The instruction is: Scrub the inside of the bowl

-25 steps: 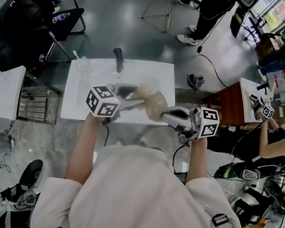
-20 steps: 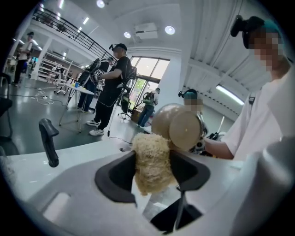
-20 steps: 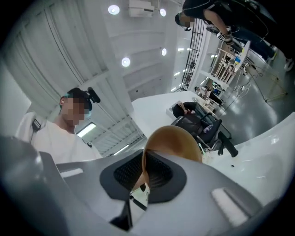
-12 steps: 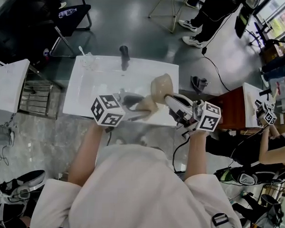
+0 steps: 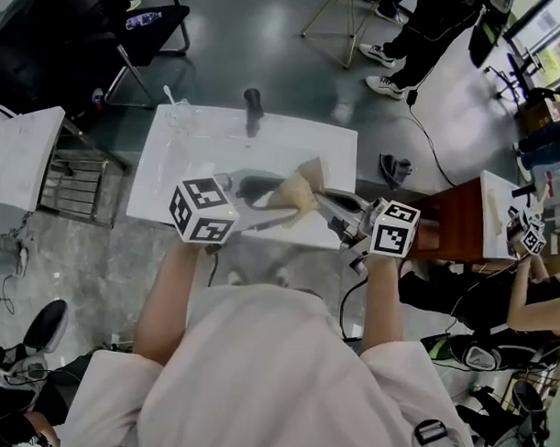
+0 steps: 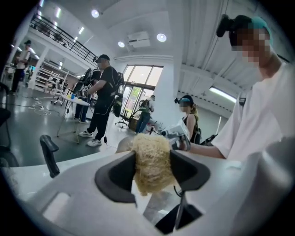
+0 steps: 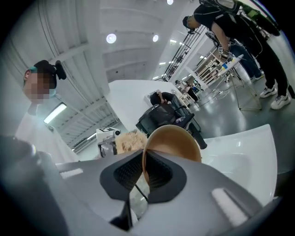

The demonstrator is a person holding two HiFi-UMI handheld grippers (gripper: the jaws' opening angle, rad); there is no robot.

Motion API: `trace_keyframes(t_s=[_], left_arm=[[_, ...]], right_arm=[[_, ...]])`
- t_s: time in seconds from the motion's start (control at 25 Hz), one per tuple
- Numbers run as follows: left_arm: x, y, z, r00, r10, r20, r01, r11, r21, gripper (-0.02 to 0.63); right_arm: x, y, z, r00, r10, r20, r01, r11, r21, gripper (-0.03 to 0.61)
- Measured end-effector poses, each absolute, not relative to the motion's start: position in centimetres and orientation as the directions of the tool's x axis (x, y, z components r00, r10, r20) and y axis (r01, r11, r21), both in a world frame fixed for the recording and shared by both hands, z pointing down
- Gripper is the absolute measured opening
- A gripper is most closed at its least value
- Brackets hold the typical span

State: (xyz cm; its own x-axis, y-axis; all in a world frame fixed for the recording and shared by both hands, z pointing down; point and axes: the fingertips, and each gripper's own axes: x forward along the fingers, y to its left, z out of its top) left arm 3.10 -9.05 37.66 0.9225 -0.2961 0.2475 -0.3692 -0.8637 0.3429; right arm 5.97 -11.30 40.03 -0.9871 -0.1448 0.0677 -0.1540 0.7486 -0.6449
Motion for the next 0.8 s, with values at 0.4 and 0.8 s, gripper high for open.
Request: trace_keyframes(t_s=[0.4, 0.8], left_arm=[[3.3, -12.1, 37.7, 0.900, -0.311, 0.305, -0.399, -0.870, 0.290, 0.230], [1.3, -13.7, 41.8, 0.829, -0.345, 0.441, -0.480, -0.843, 0.243, 0.230]], right_arm=[[6.9, -7.9, 41.0, -0.998, -0.024, 0.065, -0.059, 0.796, -0.602, 0.018], [7.2, -5.9, 38.1, -0.995, 0.052, -0.089, 0.094, 0.805, -0.585, 0.026]])
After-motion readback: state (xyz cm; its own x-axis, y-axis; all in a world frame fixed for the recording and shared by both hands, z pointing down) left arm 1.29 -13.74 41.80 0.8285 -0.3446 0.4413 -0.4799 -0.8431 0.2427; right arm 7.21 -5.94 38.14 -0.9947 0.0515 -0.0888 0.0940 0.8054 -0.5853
